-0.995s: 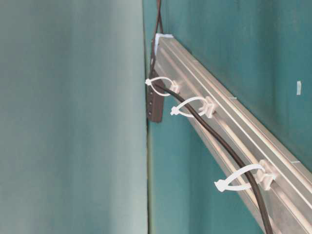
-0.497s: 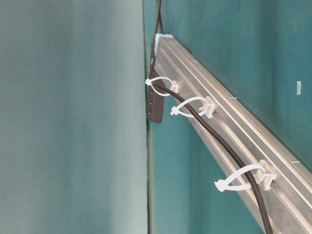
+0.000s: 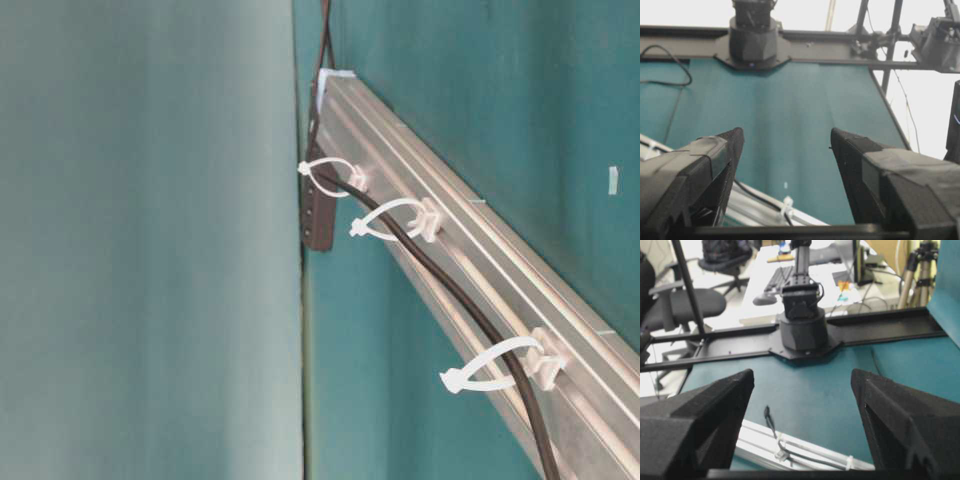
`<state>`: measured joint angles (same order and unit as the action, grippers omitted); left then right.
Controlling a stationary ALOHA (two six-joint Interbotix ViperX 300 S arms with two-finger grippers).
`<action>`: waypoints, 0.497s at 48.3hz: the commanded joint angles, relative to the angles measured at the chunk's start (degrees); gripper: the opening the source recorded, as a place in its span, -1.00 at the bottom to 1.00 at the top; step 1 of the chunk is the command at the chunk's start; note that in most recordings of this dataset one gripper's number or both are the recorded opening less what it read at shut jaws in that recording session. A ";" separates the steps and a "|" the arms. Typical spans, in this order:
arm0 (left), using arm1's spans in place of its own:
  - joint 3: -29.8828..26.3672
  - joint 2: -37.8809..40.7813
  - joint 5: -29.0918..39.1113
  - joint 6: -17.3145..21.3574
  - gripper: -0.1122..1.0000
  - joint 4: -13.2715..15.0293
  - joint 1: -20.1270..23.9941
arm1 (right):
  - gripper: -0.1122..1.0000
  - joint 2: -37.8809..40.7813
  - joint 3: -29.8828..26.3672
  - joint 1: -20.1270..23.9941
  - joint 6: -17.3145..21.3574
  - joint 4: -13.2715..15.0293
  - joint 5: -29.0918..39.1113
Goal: Pass the USB cable through three rings with both arms.
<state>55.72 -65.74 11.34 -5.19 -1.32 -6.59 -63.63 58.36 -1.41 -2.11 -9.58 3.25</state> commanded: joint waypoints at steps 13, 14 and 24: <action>-1.14 1.05 -0.79 0.00 0.65 -0.26 0.18 | 0.75 0.26 -0.26 -0.18 -0.18 0.00 -0.70; -1.14 1.05 -0.79 0.00 0.65 -0.18 0.18 | 0.75 0.26 -0.26 -0.18 -0.18 0.09 -0.79; -1.05 1.05 -0.79 0.00 0.65 -0.26 0.18 | 0.75 0.09 -0.26 -0.18 -0.18 0.09 -0.70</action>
<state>55.72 -65.74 11.07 -5.19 -1.32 -6.59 -63.72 58.45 -1.49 -2.20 -9.49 3.16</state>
